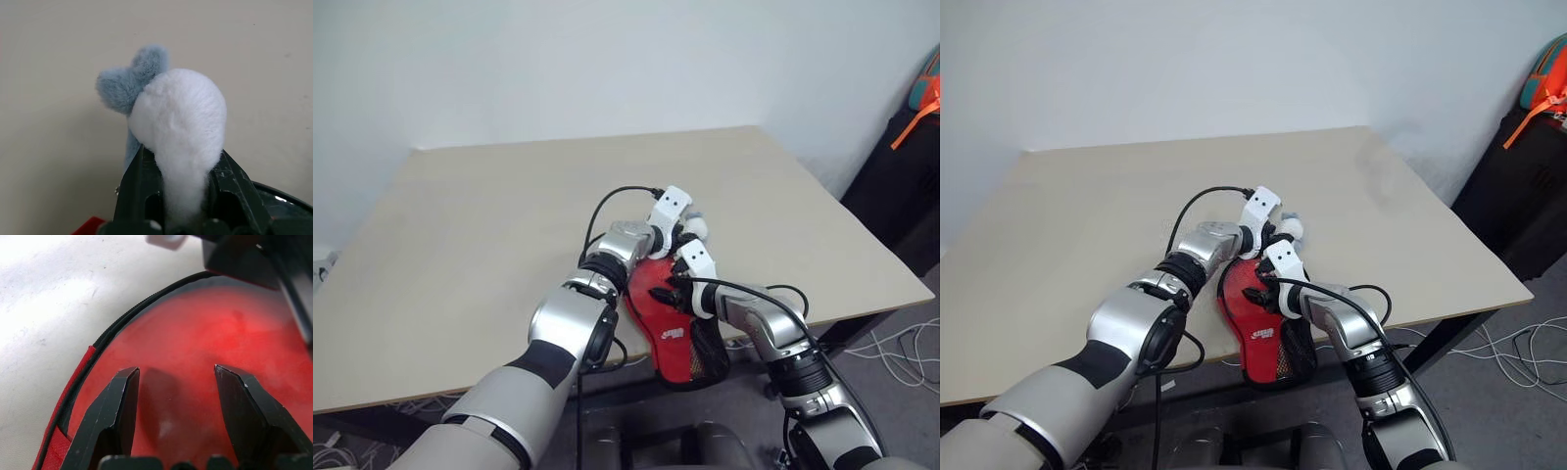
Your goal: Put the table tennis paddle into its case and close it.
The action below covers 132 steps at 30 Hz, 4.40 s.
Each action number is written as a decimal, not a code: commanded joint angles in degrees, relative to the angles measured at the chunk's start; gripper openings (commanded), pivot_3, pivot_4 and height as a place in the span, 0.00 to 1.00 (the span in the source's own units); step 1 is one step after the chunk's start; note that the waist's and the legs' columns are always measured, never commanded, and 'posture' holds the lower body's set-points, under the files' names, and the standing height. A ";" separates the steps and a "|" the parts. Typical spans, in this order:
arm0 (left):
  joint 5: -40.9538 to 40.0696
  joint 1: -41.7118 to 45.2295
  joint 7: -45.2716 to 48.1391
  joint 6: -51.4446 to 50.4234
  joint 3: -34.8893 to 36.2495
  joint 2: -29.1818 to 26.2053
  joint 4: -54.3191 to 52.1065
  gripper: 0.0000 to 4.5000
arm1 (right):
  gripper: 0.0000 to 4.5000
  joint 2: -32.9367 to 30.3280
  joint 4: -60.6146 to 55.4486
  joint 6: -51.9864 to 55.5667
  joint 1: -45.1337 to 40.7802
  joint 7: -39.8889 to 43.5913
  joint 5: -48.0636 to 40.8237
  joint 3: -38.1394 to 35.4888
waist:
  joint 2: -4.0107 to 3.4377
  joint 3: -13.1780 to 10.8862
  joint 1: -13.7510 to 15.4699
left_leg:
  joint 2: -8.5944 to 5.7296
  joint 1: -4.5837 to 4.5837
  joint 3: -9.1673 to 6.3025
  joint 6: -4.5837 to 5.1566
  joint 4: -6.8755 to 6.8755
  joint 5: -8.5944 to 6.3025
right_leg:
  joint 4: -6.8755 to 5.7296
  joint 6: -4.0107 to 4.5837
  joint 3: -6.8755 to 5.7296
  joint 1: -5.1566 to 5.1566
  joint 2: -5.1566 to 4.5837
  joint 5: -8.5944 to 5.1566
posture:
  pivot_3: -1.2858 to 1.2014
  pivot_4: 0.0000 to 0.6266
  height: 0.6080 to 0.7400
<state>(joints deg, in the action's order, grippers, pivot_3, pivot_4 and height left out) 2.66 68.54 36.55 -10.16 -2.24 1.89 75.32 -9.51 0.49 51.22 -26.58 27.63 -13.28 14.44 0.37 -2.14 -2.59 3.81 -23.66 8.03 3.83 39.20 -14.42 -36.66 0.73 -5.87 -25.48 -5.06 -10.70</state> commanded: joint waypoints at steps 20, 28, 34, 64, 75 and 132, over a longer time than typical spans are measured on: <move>-8.22 -11.39 37.74 -12.42 -0.59 -18.96 -32.25 0.73 | 0.58 -2.78 -2.84 -1.49 0.67 5.41 -1.72 0.18 | -0.02 -0.02 -0.07 | 0.23 -0.05 -0.03 0.00 -0.01 0.00 | -0.01 0.03 0.00 -0.06 0.03 -0.02 | 0.52 0.00 0.88; -10.11 -25.62 40.13 -15.46 -5.91 -24.42 -52.51 0.73 | 0.58 -4.62 -3.52 -2.68 -1.70 6.70 -6.01 -7.68 | -0.10 -0.07 0.02 | 0.38 -0.06 0.01 -0.01 0.01 0.00 | -0.01 0.05 0.05 -0.06 0.03 -0.03 | 0.52 0.00 0.88; -10.65 -30.44 36.41 -16.14 -9.30 -22.42 -56.23 0.73 | 0.58 -5.05 -2.20 -4.05 -4.01 6.00 -7.08 -11.79 | -0.08 -0.09 -0.01 | 0.36 -0.08 0.03 0.00 0.03 0.00 | -0.01 0.06 0.07 -0.08 0.05 -0.03 | 0.52 0.00 0.88; -7.60 -36.73 21.43 -12.57 -15.38 -18.42 -55.81 0.74 | 0.99 0.55 25.40 -21.99 -16.48 -5.35 1.28 -13.63 | -0.14 -0.10 -0.07 | 0.08 0.02 0.25 0.00 -0.04 0.02 | -0.05 0.01 0.23 -0.10 0.09 0.00 | 0.52 0.00 0.88; -8.65 -38.03 19.52 -14.30 -14.68 -18.37 -58.16 0.74 | 0.99 1.81 39.22 -30.16 -20.69 -11.04 7.09 -13.72 | -0.16 -0.09 -0.09 | 0.10 0.07 0.33 -0.02 -0.04 0.02 | -0.08 0.01 0.27 -0.09 0.11 0.01 | 0.52 0.00 0.88; -7.75 -34.35 16.38 -13.00 -16.11 -13.49 -48.85 0.74 | 0.15 -28.93 -16.94 4.03 14.92 2.60 -3.45 -17.43 | -0.32 -0.11 1.82 | -0.34 0.00 -0.16 0.57 0.00 -0.13 | 0.01 -0.34 -0.17 0.09 -0.84 -0.34 | 0.52 0.00 0.88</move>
<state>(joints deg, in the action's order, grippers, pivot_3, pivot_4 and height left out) -6.26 34.13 52.87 -22.77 -17.83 -11.18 24.29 -34.73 -12.44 56.22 -13.65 27.27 -16.94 -2.61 0.05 -2.25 -0.77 3.44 -23.68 7.82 4.44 39.21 -14.57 -36.61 0.36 -6.10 -25.37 -5.94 -11.06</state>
